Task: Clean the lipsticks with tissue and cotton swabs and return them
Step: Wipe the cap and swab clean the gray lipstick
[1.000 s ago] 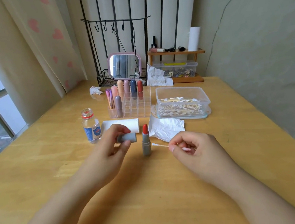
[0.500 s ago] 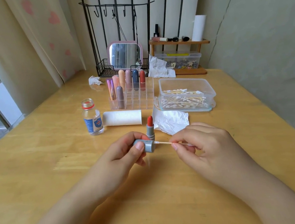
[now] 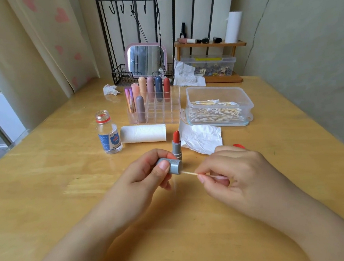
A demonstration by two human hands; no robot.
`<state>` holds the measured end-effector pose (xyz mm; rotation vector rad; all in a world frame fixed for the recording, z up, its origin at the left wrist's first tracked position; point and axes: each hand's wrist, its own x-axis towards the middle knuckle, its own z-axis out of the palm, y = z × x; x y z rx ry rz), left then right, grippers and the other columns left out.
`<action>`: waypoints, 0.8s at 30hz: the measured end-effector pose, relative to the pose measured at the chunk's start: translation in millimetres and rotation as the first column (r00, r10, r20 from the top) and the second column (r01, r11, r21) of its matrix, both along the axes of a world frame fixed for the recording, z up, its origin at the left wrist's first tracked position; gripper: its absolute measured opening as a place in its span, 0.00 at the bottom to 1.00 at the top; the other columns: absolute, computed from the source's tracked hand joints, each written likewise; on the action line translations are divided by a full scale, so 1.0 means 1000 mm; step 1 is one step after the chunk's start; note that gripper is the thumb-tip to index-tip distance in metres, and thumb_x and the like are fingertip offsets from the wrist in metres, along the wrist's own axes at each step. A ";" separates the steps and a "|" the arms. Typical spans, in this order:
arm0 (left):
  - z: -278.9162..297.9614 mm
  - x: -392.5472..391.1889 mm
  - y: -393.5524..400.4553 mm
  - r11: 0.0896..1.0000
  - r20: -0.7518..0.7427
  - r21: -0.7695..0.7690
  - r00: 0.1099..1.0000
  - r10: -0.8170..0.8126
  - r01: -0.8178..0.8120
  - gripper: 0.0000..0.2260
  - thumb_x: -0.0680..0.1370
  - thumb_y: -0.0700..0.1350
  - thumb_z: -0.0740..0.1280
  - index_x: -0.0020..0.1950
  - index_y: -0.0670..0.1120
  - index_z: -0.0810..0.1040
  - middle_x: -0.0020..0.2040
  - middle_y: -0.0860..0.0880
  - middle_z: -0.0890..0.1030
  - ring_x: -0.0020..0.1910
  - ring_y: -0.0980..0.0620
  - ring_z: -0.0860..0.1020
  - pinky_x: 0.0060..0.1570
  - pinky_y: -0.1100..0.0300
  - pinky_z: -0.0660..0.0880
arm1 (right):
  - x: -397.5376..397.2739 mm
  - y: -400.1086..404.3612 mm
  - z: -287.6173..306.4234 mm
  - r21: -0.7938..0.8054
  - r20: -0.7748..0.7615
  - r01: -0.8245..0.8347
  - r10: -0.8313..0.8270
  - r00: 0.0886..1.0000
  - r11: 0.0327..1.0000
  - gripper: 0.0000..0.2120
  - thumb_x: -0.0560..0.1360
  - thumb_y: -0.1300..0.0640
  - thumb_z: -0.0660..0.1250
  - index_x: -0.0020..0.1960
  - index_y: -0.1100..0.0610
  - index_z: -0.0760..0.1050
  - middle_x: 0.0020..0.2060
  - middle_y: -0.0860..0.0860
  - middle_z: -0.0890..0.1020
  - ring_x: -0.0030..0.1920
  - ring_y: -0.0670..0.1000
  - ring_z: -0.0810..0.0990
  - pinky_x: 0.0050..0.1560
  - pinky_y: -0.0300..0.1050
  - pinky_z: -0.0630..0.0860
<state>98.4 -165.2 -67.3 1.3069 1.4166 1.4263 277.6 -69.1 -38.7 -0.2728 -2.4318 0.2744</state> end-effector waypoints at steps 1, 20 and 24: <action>0.000 0.000 0.000 1.000 0.009 -0.001 1.000 -0.006 0.006 0.10 0.74 0.51 0.59 0.48 0.51 0.78 0.39 0.50 0.75 0.37 0.54 0.75 0.49 0.60 0.71 | 0.000 -0.001 0.001 -0.024 -0.004 -0.023 0.022 1.000 0.999 0.07 0.72 0.58 0.63 0.37 0.56 0.77 0.29 0.39 0.64 0.33 0.40 0.65 0.37 0.34 0.67; 0.006 0.000 -0.003 0.995 0.218 0.023 0.971 -0.097 0.094 0.07 0.74 0.50 0.63 0.42 0.53 0.81 0.36 0.48 0.71 0.36 0.53 0.72 0.44 0.63 0.74 | 0.003 0.000 0.002 -0.152 -0.030 -0.042 0.037 0.999 0.988 0.06 0.71 0.56 0.65 0.38 0.55 0.78 0.27 0.39 0.66 0.32 0.40 0.68 0.34 0.31 0.65; 0.007 -0.001 -0.002 0.995 0.240 0.028 0.966 -0.096 0.092 0.07 0.73 0.50 0.64 0.41 0.54 0.82 0.37 0.47 0.71 0.36 0.53 0.72 0.44 0.62 0.74 | 0.003 0.003 0.001 -0.098 -0.054 0.057 -0.063 0.997 0.994 0.08 0.73 0.55 0.63 0.39 0.56 0.78 0.27 0.45 0.72 0.32 0.44 0.71 0.33 0.37 0.67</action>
